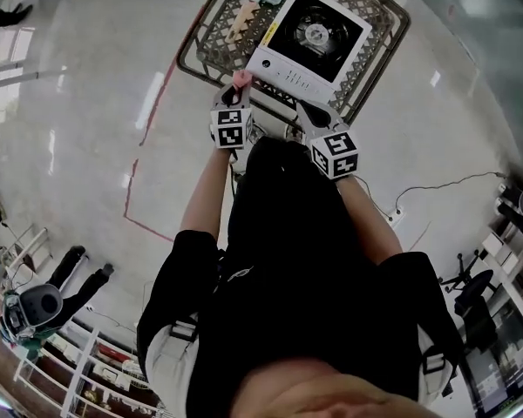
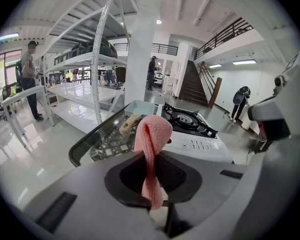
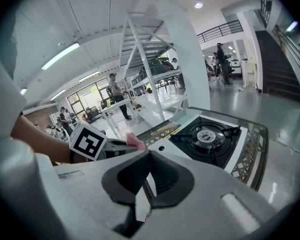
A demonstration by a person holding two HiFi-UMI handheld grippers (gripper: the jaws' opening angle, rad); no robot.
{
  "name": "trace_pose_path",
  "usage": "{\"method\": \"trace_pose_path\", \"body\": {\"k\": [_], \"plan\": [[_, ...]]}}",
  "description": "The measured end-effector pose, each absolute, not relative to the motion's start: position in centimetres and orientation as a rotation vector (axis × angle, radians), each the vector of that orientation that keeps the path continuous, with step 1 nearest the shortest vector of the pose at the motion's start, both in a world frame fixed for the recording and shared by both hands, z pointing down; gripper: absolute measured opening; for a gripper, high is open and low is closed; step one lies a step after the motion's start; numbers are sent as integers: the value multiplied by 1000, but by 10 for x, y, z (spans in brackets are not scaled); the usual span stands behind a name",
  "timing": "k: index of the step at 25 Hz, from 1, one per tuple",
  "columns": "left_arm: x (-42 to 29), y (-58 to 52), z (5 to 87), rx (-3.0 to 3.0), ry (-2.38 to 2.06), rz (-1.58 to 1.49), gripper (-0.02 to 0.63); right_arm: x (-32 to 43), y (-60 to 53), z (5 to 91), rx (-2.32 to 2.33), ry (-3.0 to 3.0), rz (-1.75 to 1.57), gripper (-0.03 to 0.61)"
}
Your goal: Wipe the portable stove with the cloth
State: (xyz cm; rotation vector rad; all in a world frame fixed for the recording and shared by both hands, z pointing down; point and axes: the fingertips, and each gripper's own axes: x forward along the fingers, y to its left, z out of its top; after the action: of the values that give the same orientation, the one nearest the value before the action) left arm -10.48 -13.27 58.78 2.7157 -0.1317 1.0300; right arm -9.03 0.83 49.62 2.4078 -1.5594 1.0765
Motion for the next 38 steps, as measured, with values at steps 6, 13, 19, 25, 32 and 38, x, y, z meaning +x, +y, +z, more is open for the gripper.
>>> {"method": "trace_pose_path", "body": {"k": [6, 13, 19, 25, 32, 38], "plan": [[-124, -132, 558, 2769, -104, 1048, 31, -82, 2, 478, 2386, -1675, 976, 3], [-115, -160, 542, 2817, -46, 1039, 31, -68, -18, 488, 2448, -1623, 1033, 3], [-98, -173, 553, 2860, 263, 1061, 31, -67, -53, 512, 2513, -1411, 1128, 3], [-86, -182, 577, 2824, 575, 1072, 31, -72, -77, 521, 2713, -1122, 1212, 3], [-73, -181, 599, 2769, 741, 1067, 31, -92, -79, 521, 2818, -883, 1228, 3], [-61, -169, 608, 2762, 775, 1086, 31, -89, -77, 527, 2852, -852, 1247, 3]]}}
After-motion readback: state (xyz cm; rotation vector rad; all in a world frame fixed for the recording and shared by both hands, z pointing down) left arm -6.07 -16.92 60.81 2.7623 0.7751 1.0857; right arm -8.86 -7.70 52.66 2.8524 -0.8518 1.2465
